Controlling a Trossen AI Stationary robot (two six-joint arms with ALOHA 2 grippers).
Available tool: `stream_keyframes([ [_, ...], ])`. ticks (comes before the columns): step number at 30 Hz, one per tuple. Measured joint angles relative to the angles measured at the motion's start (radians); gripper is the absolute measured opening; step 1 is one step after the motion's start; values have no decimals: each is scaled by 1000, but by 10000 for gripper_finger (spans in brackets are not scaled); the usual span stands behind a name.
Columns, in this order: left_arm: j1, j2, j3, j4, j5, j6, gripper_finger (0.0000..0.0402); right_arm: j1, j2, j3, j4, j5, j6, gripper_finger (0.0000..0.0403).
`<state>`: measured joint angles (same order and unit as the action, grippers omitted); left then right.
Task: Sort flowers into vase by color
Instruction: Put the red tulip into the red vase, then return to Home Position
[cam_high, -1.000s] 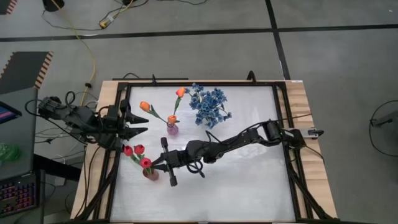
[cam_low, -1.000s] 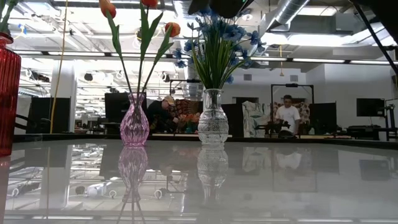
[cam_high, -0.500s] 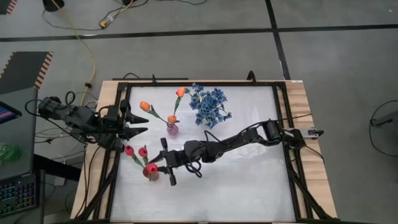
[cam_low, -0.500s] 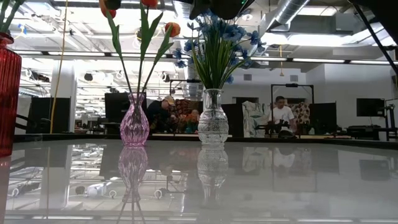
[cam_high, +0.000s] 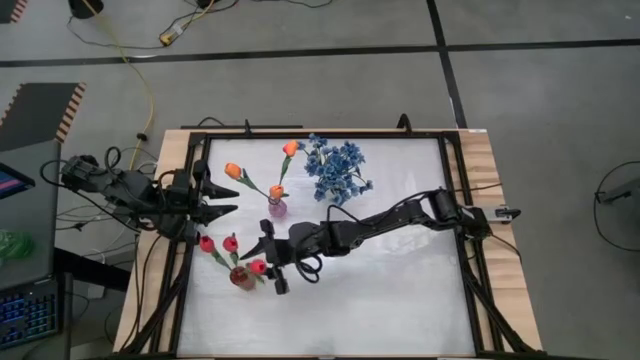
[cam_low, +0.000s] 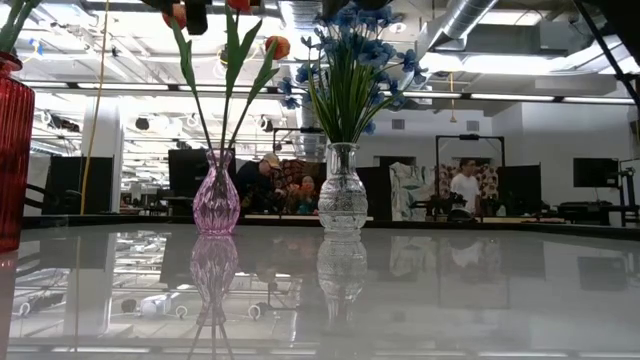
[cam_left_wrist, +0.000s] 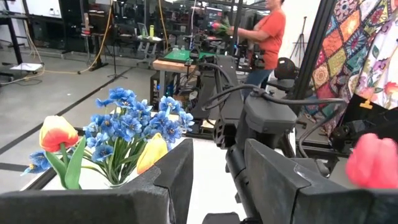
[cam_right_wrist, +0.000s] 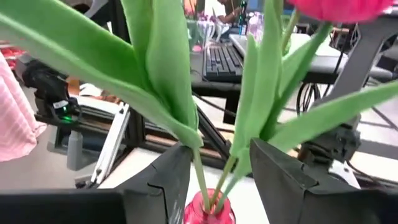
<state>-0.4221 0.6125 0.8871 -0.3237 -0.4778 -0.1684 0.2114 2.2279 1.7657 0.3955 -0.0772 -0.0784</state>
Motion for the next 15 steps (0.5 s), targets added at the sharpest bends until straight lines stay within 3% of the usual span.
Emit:
stream_keyframes([
  [15,0,-46,0,-1,0,27,130,-27,-11,0,-177,0,-11,192],
])
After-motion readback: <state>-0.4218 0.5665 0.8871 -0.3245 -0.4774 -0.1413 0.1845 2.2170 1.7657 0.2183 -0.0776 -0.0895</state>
